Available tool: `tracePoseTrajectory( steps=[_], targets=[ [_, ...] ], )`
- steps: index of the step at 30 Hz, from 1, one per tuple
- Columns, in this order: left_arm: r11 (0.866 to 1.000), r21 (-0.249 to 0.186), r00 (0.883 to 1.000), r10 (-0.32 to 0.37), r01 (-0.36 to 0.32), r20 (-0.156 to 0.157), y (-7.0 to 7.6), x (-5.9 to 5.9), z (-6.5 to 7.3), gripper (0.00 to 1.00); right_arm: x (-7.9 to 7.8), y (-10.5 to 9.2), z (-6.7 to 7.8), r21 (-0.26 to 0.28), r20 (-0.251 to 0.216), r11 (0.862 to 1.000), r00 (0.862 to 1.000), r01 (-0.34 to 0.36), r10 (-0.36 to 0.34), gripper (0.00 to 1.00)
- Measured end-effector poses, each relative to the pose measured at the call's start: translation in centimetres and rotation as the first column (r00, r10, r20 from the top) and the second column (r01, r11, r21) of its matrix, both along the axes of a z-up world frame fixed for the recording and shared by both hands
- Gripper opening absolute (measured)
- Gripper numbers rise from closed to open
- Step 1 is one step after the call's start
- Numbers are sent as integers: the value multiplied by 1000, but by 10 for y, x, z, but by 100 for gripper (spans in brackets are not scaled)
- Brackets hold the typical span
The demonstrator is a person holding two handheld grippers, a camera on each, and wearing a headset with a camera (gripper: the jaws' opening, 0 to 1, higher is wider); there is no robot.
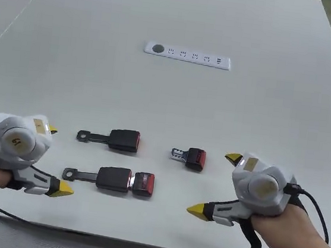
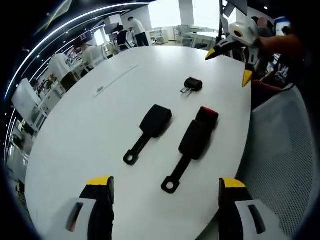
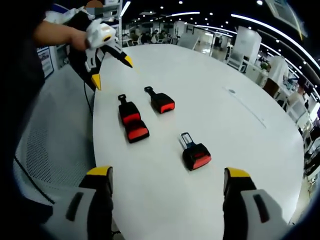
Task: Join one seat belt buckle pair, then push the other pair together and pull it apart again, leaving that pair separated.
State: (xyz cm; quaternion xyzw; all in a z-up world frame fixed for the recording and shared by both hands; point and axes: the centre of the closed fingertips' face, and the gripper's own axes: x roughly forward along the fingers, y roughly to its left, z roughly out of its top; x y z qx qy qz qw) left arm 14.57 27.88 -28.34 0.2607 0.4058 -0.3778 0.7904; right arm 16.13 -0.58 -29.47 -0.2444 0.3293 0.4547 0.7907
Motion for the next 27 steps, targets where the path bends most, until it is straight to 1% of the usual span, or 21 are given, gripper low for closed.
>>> tracePoseTrajectory(
  steps=[4,7,9,12,14,16,18,24,27],
  targets=[
    [999,2,999,32,-32,9,11,-6,3,93,-1,1,3,4,11,1000,1000,2,-2,98],
    [998,5,998,67,-67,13,18,-11,5,99,-3,2,5,7,18,1000,1000,2,-3,99],
    [996,5,996,91,-91,23,22,-12,8,100,-5,2,7,8,27,1000,1000,3,-3,100],
    [994,-4,993,113,-113,23,23,-14,11,100,-5,1,7,12,34,1000,999,11,-12,100],
    [993,-1,992,120,-120,28,24,-16,12,100,-6,0,6,18,28,1000,999,24,-24,100],
    [992,2,991,130,-130,26,25,-17,12,100,-9,0,6,22,20,999,999,31,-31,100],
    [990,2,990,142,-142,25,27,-19,13,100,-11,-1,6,22,24,999,999,33,-34,100],
    [985,-1,985,171,-171,33,29,-22,18,100,-15,-3,6,42,10,997,998,66,-66,100],
    [984,0,983,180,-180,38,30,-23,21,100,-17,-5,4,39,5,997,997,72,-73,100]
  ],
)
